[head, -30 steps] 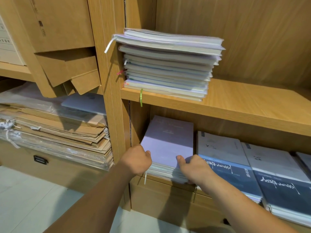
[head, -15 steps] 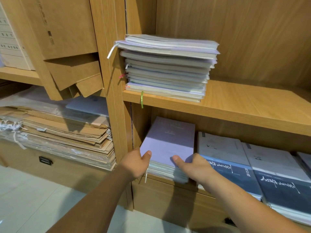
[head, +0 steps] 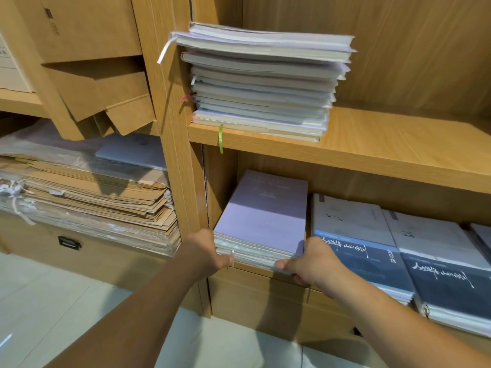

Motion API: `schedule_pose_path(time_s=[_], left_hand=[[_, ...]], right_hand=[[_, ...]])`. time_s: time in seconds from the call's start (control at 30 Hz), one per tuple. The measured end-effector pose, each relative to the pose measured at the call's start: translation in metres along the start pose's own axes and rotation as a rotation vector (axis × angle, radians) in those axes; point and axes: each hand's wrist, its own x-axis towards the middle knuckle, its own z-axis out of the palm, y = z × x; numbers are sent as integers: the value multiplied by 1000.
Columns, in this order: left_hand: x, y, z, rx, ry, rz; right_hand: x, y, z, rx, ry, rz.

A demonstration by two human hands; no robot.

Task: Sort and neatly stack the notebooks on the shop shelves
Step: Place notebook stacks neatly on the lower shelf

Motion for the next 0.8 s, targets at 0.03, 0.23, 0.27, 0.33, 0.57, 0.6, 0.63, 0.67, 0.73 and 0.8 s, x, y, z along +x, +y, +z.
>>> schedule_pose_path(time_s=[0.03, 0.23, 0.27, 0.33, 0.57, 0.6, 0.63, 0.67, 0.73, 0.8], left_hand=[[0, -1, 0, -31, -11, 2], [-3, -14, 1, -220, -11, 14], [-3, -16, 2, -237, -1, 14], [-2, -18, 4, -244, 22, 9], [5, -18, 8, -216, 39, -22], [5, -18, 9, -214, 35, -23], [5, -18, 9, -215, 33, -19], [4, -19, 9, -223, 33, -9], [3, -21, 7, -244, 23, 21], [2, -22, 3, -239, 39, 57]], right_hand=[[1, 0, 0, -4, 6, -3], [-1, 7, 5, -64, 56, -14], [-2, 7, 8, -92, 77, -16], [-3, 7, 12, -119, 128, -13], [-2, 16, 16, -81, 209, -62], [-2, 17, 16, -74, 210, -65], [-3, 17, 15, -68, 204, -68], [-3, 16, 14, -60, 190, -67], [-3, 14, 11, -49, 150, -59], [-3, 12, 5, -37, 129, -65]])
